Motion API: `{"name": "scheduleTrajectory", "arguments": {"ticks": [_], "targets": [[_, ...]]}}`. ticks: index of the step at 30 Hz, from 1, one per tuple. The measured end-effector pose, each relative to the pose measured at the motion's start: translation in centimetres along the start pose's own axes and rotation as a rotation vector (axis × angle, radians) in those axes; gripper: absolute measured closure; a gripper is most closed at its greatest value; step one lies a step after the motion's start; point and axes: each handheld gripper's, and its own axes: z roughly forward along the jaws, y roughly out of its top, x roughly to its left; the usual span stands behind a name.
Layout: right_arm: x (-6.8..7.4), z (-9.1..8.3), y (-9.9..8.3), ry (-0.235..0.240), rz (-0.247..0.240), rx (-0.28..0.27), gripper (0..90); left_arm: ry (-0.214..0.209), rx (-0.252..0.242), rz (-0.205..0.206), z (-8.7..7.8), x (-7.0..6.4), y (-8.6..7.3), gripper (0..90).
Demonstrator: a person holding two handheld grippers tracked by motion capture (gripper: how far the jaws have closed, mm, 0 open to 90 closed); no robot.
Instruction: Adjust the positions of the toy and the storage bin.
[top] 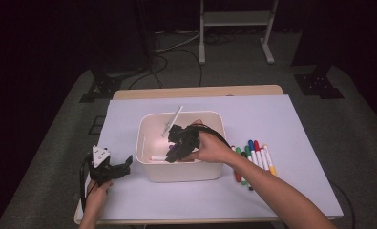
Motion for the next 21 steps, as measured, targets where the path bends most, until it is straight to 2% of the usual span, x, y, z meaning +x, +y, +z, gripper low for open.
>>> {"name": "scheduleTrajectory", "arguments": {"ticks": [2, 8, 12, 15, 16, 17, 18, 19, 21], "targets": [[0.0, 0.2, 0.0, 0.002, 0.009, 0.016, 69.7, -0.001, 0.000, -0.001, 0.0, 0.0, 0.0, 0.0], [0.0, 0.0, 0.0, -0.004, 0.011, 0.015, 68.8, 0.000, -0.001, -0.004, 0.0, 0.0, 0.0, 0.0], [0.2, -0.7, 0.0, -0.014, 0.010, -0.006, 68.0, 0.000, 0.002, -0.003, 0.0, 0.1, 0.0, 0.0], [0.3, -1.8, -0.2, -0.023, 0.010, -0.034, 66.8, 0.000, 0.001, -0.003, 0.0, 0.1, 0.0, 0.0], [0.5, -2.8, -0.3, -0.030, 0.012, -0.061, 66.0, 0.001, 0.002, -0.003, 0.0, 0.1, 0.0, 0.0], [0.5, -2.8, -0.3, -0.030, 0.012, -0.061, 66.0, 0.000, 0.002, -0.003, 0.0, 0.1, 0.0, 0.0], [0.5, -3.7, -0.6, -0.032, 0.016, -0.085, 65.1, 0.001, 0.002, -0.002, 0.0, 0.1, 0.0, 0.0], [0.5, -3.7, -0.6, -0.032, 0.016, -0.085, 65.1, 0.001, 0.002, -0.002, 0.0, 0.1, 0.0, 0.0], [0.7, -5.6, -1.2, -0.048, 0.028, -0.120, 64.1, 0.001, 0.002, -0.001, 0.0, 0.0, 0.0, 0.0]]}}
